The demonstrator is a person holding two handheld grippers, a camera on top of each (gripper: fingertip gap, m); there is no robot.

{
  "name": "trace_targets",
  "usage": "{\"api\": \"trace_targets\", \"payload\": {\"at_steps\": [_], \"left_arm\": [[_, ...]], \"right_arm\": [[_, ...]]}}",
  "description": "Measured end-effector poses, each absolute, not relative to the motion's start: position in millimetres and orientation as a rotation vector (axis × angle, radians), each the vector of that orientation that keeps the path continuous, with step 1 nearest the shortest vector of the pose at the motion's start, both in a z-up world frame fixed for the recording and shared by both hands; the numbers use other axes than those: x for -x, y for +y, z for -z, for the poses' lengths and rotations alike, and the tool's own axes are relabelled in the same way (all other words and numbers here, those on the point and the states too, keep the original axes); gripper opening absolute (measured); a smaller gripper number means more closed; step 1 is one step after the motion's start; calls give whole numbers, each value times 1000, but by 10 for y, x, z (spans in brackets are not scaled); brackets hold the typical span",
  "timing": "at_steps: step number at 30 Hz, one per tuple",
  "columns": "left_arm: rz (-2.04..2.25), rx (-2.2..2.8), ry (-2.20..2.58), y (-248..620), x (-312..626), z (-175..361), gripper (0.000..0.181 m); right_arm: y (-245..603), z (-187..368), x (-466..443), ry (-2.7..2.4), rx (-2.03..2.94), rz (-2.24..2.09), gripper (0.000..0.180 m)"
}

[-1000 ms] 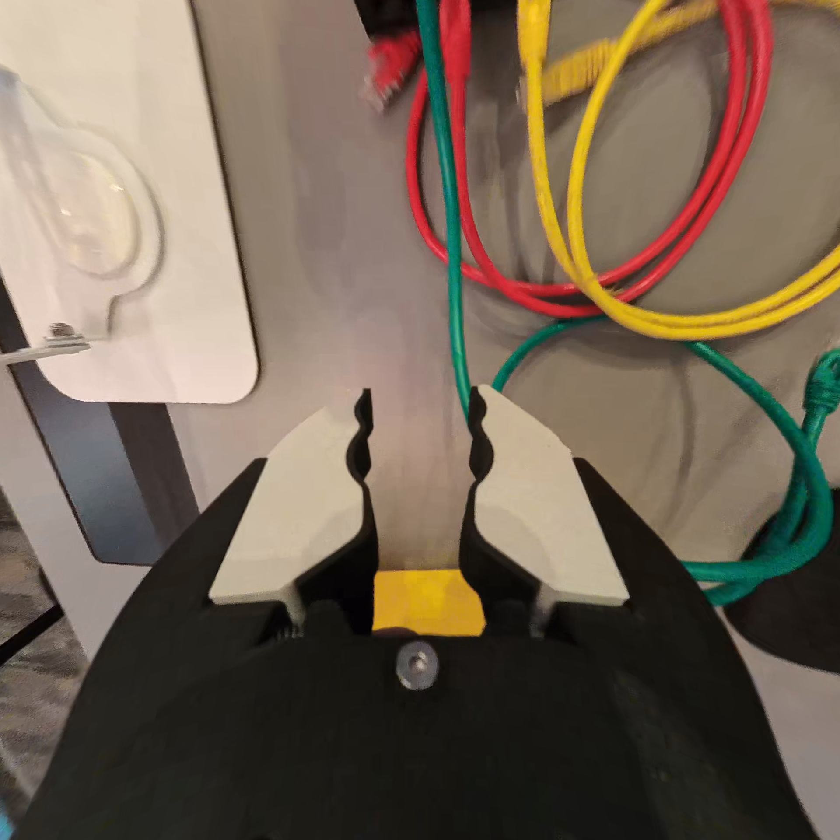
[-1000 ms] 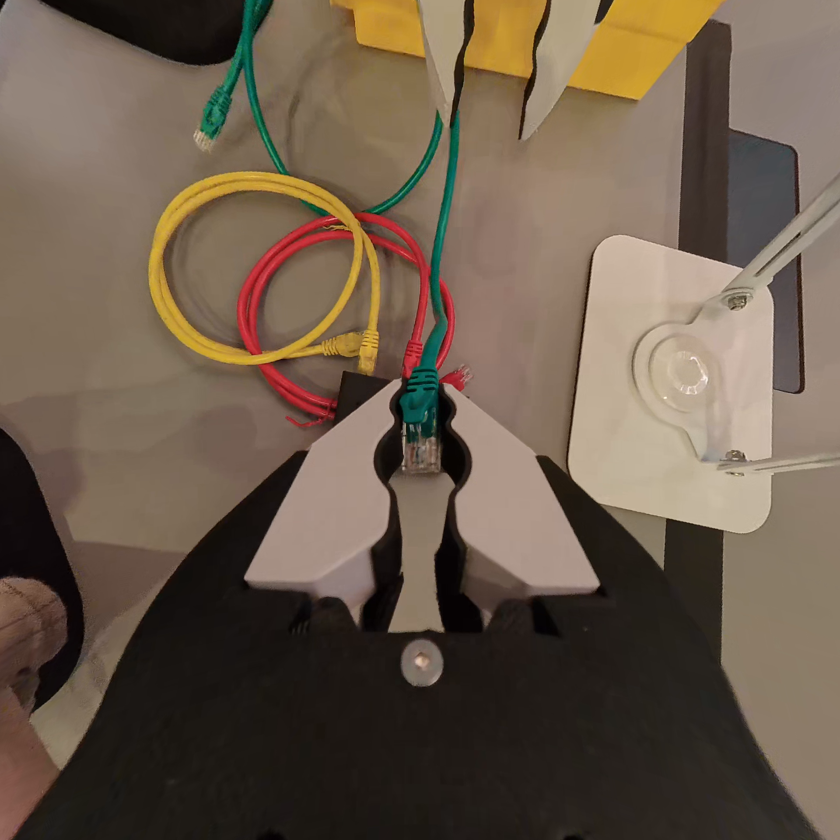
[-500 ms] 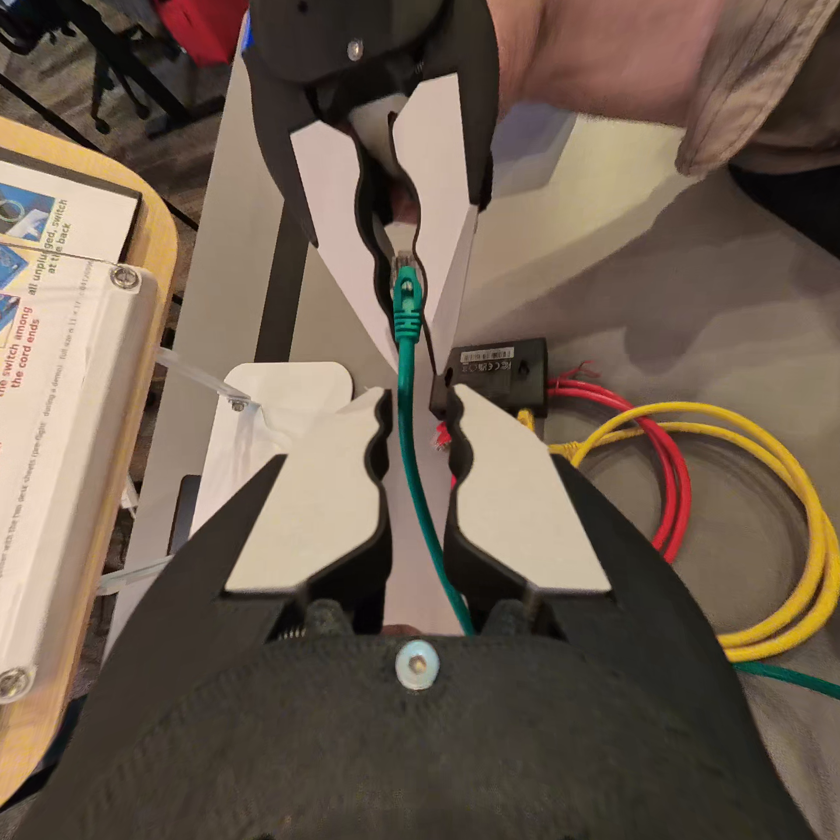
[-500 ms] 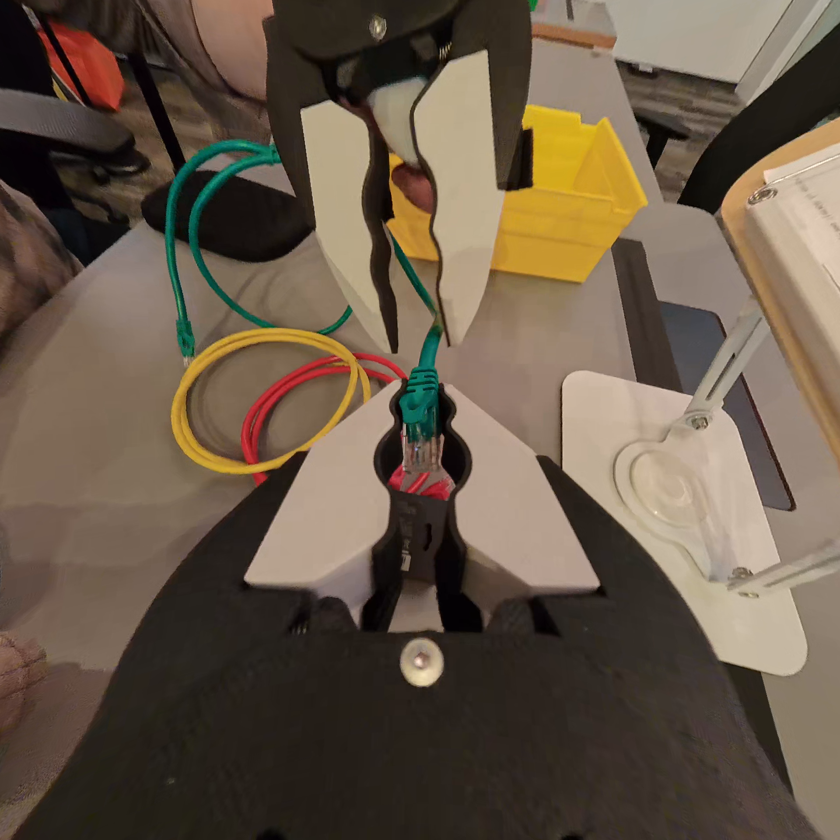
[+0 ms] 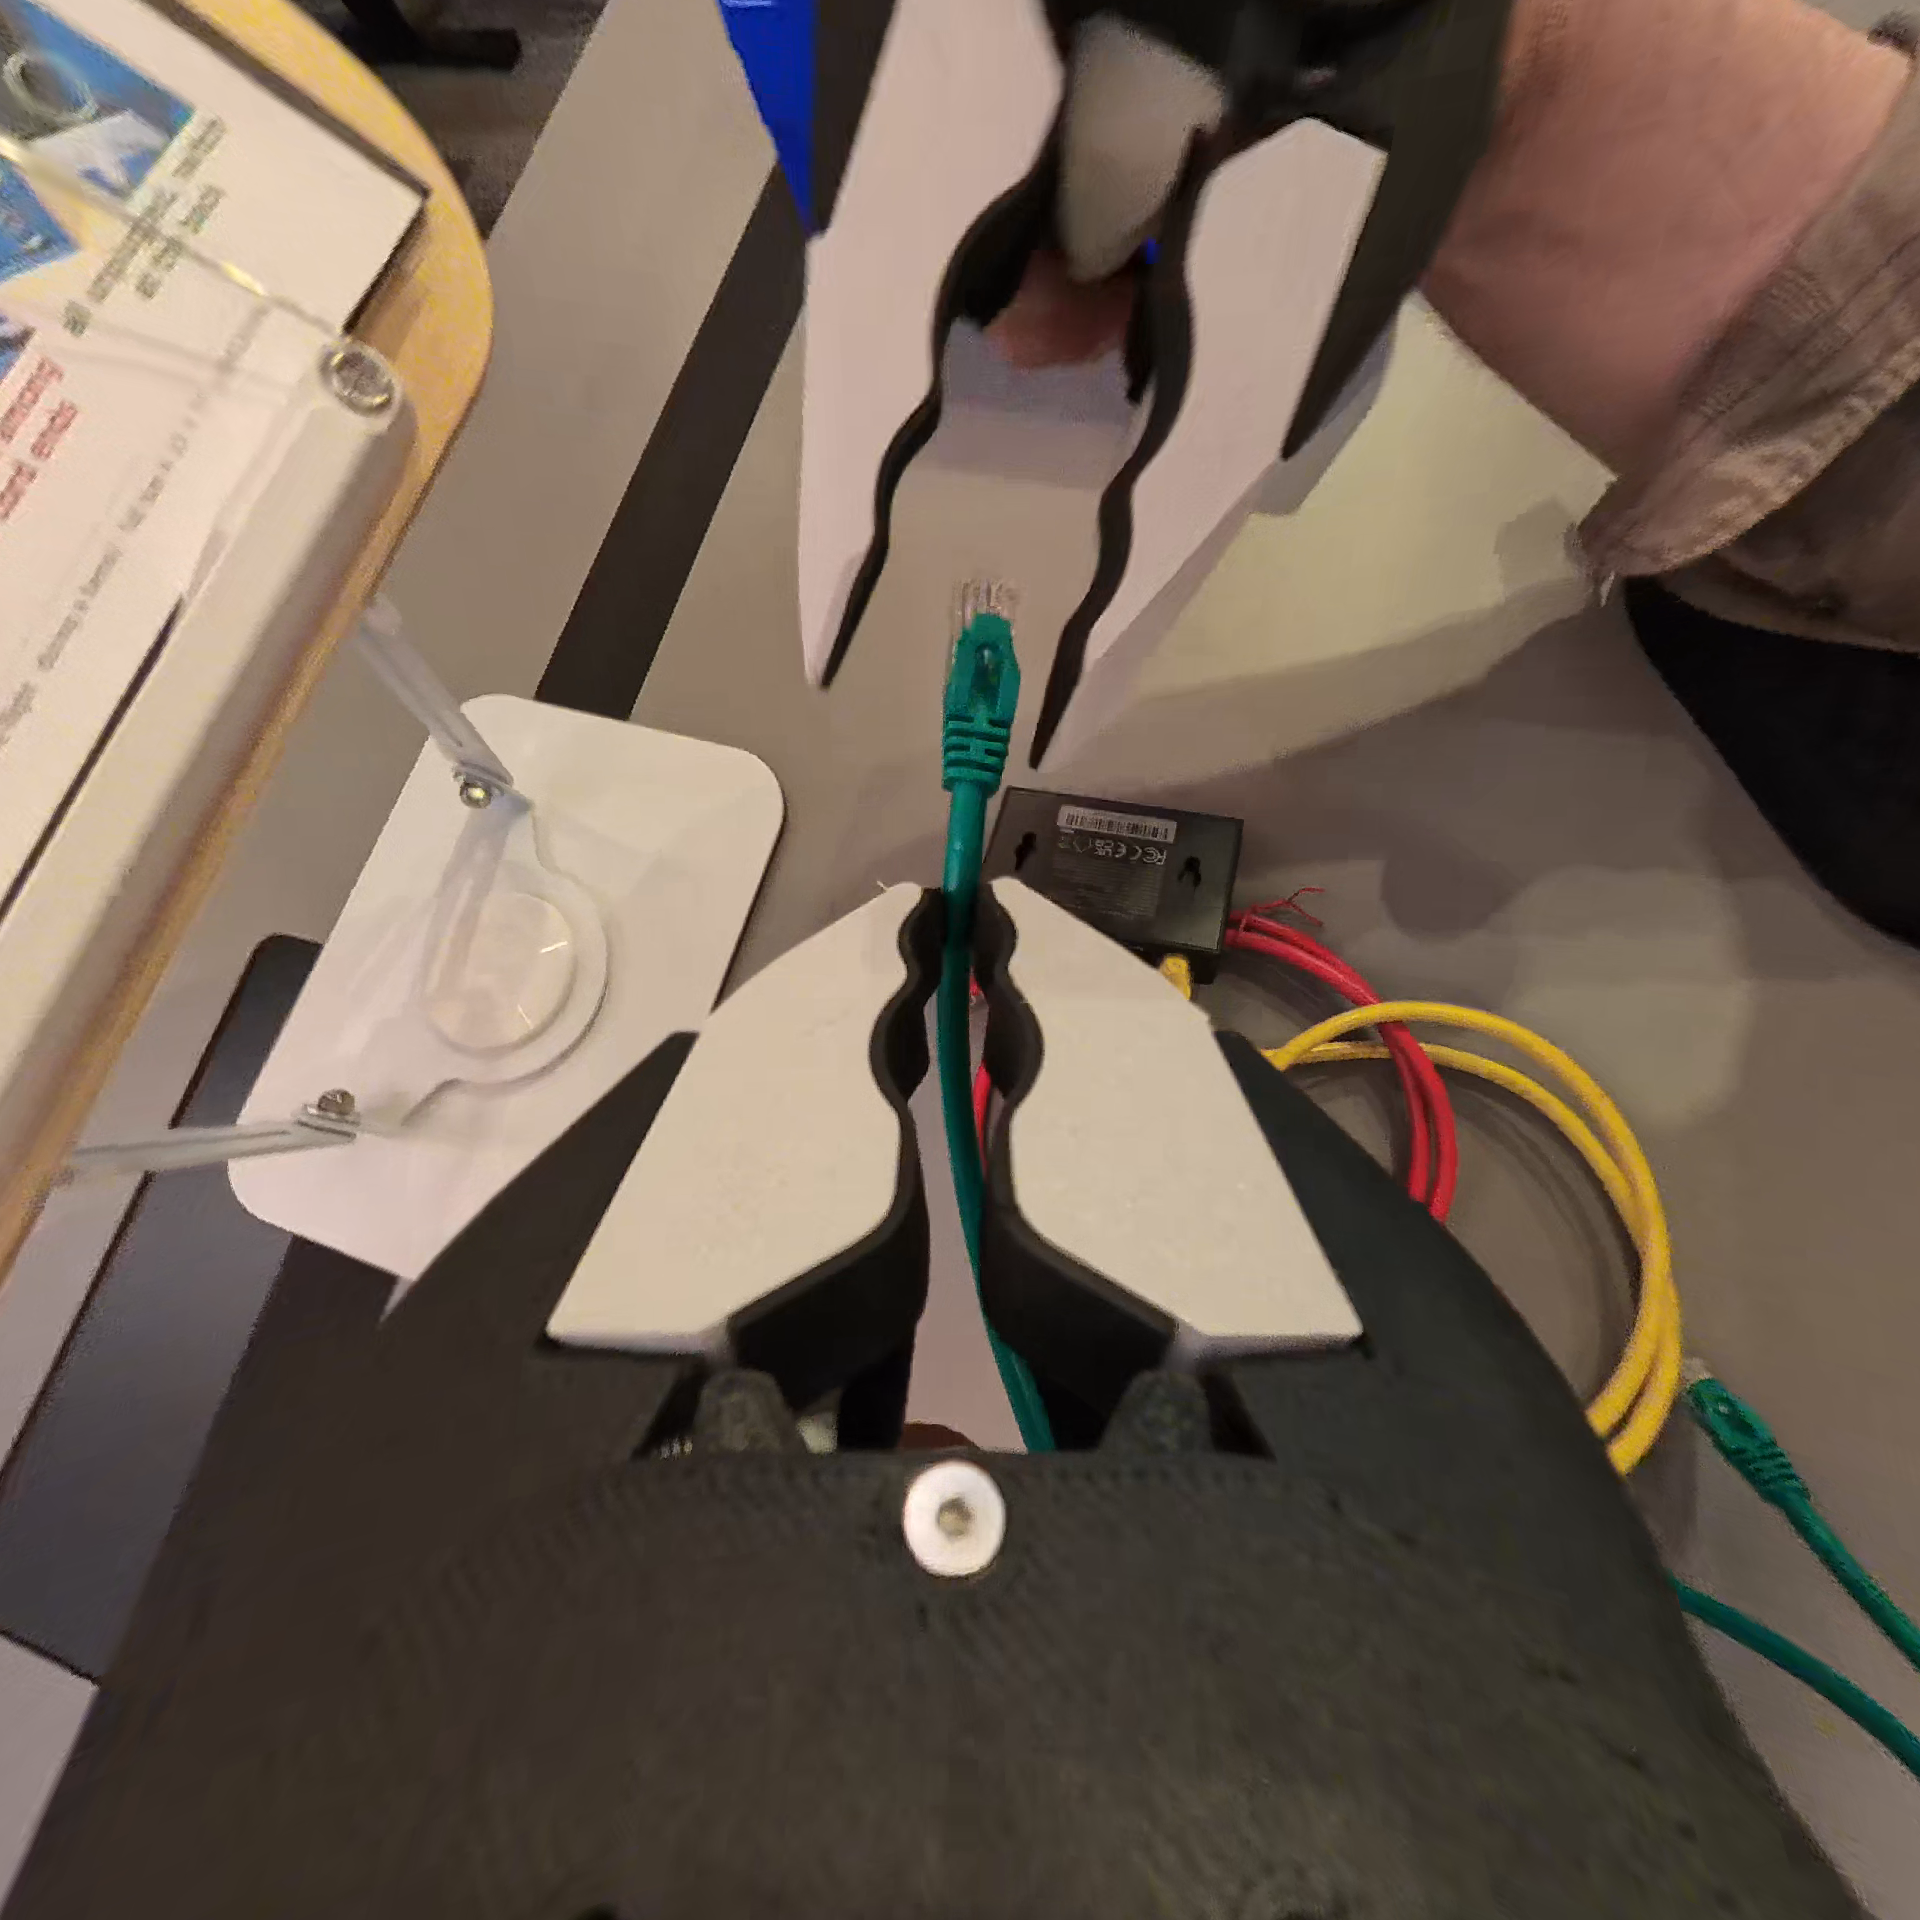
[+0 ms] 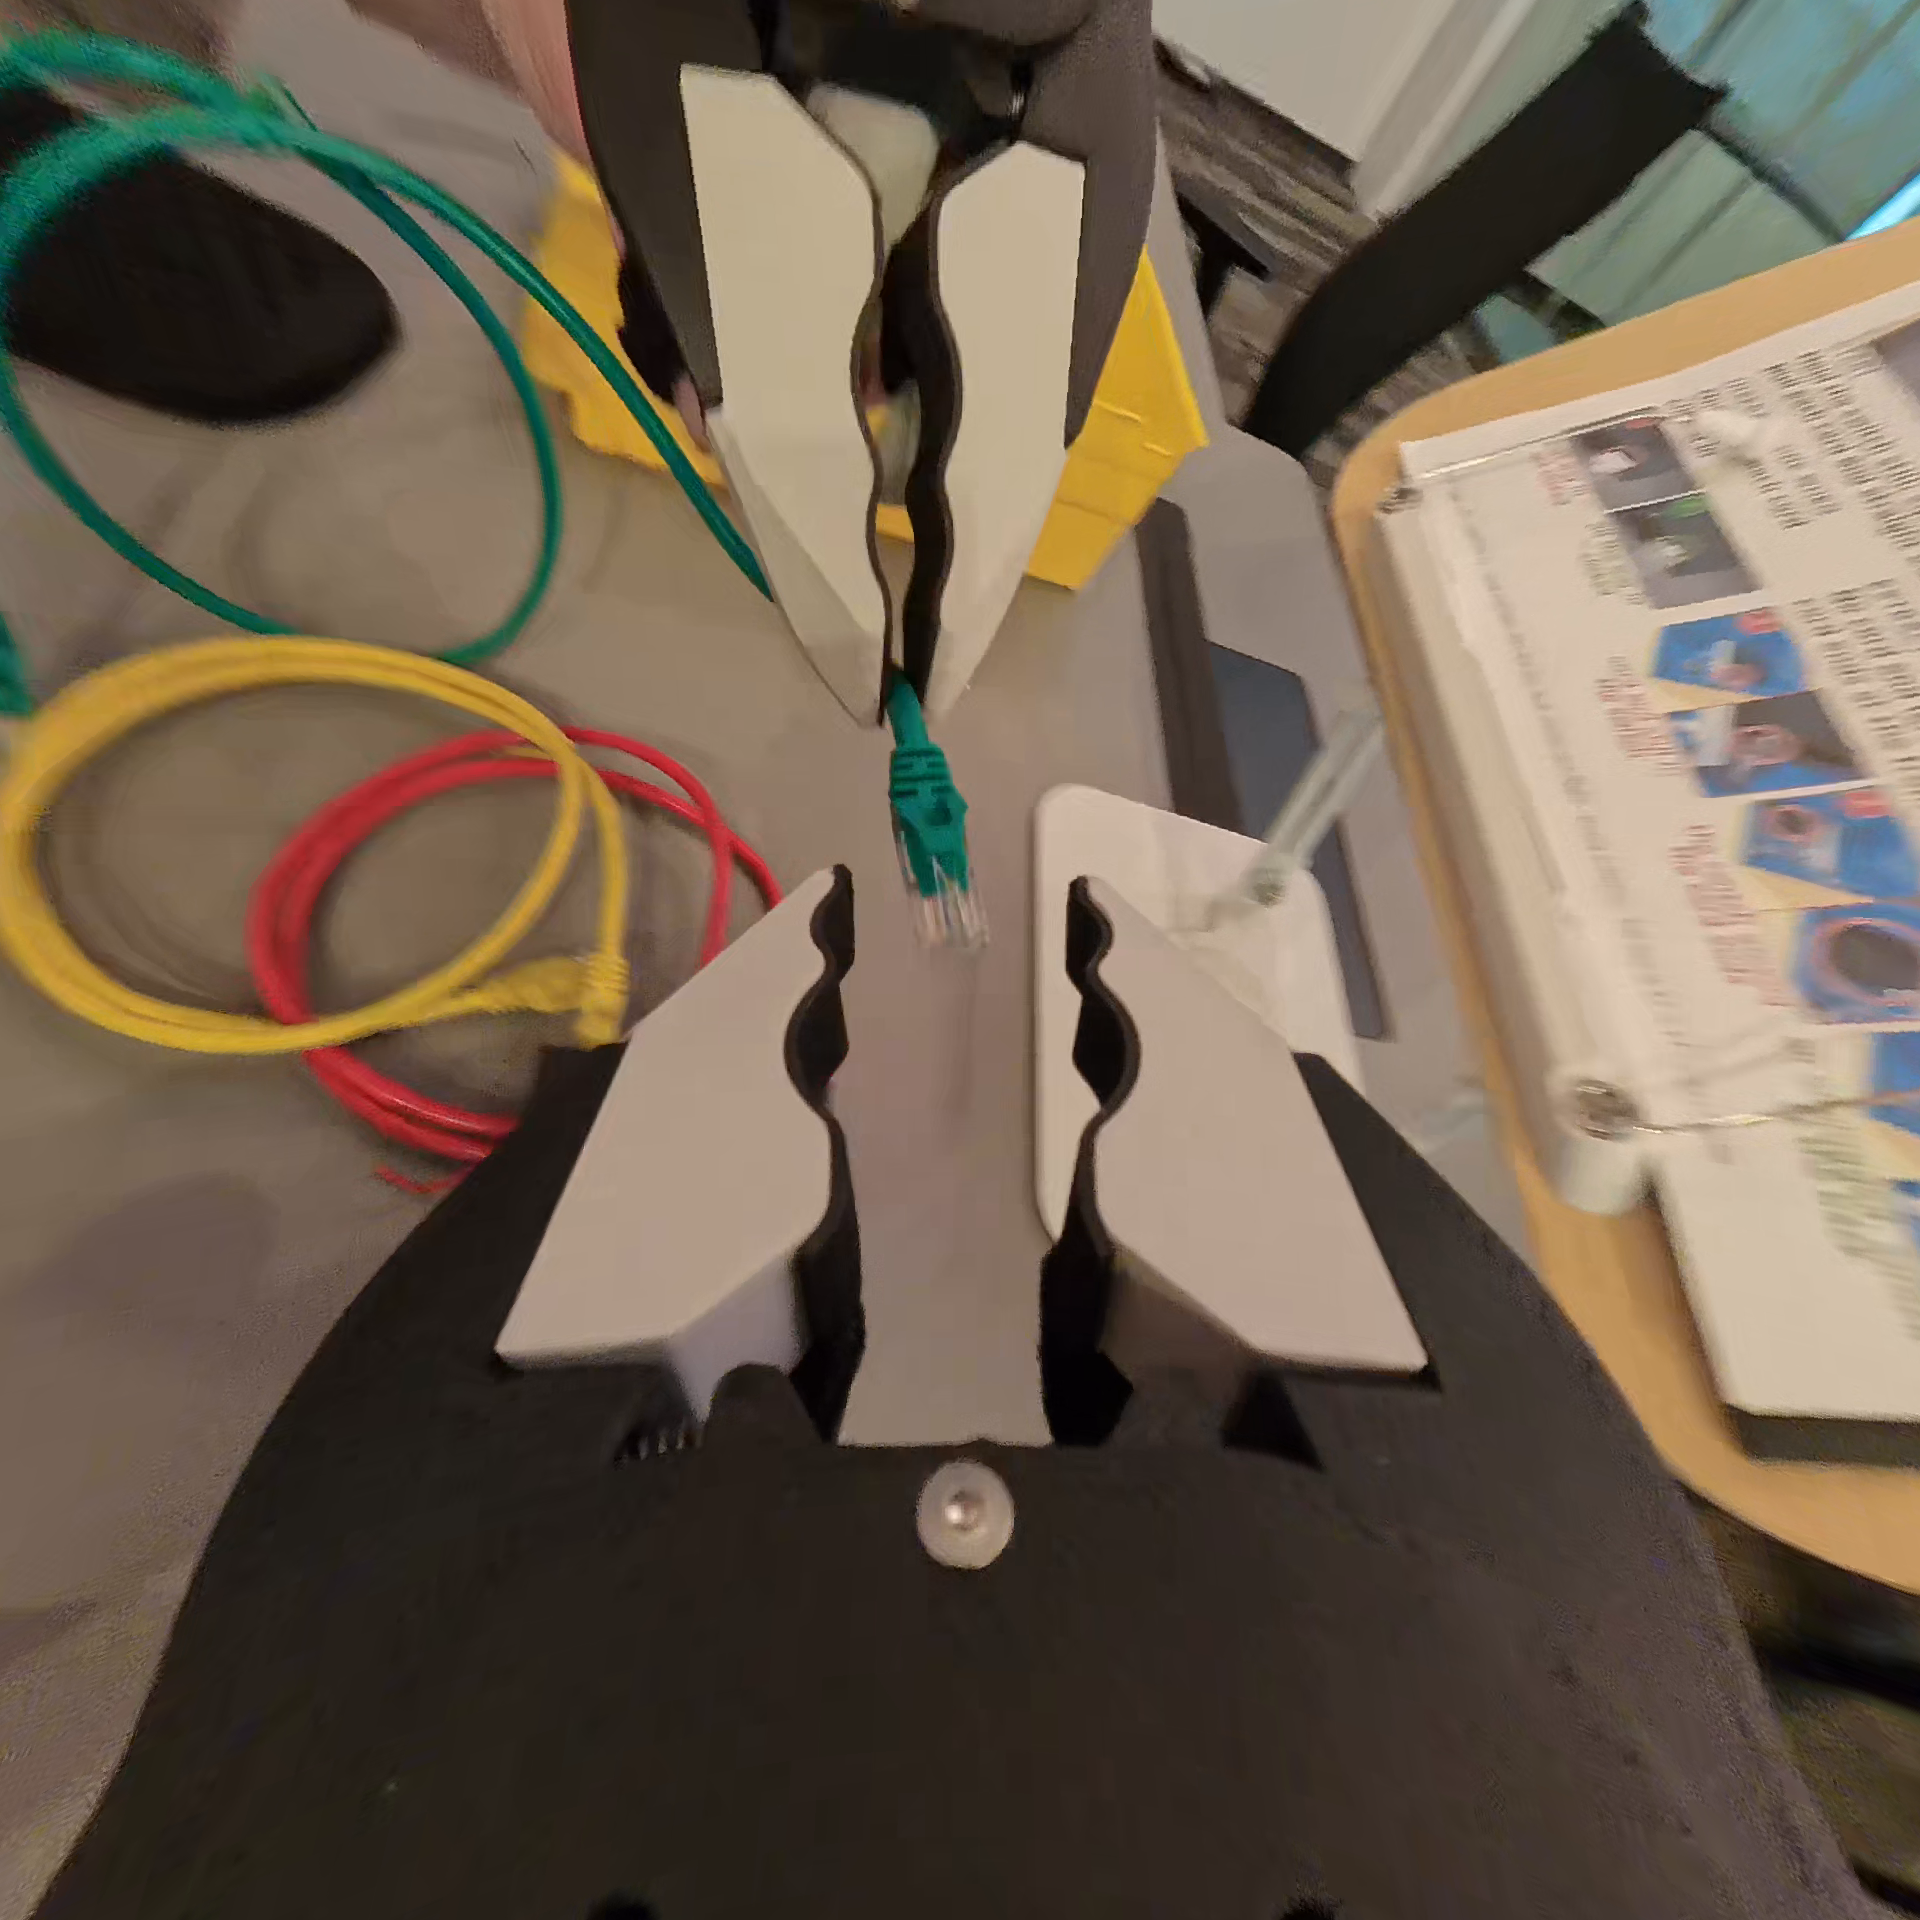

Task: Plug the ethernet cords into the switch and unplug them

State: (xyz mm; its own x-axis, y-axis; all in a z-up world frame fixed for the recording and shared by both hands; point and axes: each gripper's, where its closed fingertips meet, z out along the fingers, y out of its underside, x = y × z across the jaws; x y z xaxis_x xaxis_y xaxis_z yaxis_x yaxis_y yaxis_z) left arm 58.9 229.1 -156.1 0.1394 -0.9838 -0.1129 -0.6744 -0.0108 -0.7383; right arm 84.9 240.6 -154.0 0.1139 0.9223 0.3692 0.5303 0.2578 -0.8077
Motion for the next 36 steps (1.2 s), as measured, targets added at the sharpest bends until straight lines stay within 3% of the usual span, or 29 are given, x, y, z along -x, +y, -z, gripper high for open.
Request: {"api": "trace_targets", "payload": {"at_steps": [5, 10, 18, 24, 26, 31, 36], "left_arm": [[726, 1934, 1482, 2422, -486, 1523, 6], [871, 2057, 1381, 2483, -413, 1479, 6], [1011, 2105, 1341, 2440, -381, 1393, 6], [1026, 2044, 1347, 2458, -351, 1315, 6], [976, 1965, 1360, 2489, -360, 1233, 29], [924, 1811, 1399, 2489, -458, 1039, 63], [991, 1698, 1368, 2500, -556, 878, 75]], "right_arm": [[2648, 1359, -894, -1548, 1336, 0, 46], [2746, 1201, -757, -1540, 1215, 318, 41], [2797, 1281, -552, -1562, 1133, 468, 16], [2782, 1226, -514, -1525, 1130, 420, 15], [2771, 1200, -504, -1504, 1130, 375, 14], [2737, 1081, -447, -1431, 1109, 288, 15], [2717, 871, -429, -1271, 1094, 128, 14]]}}
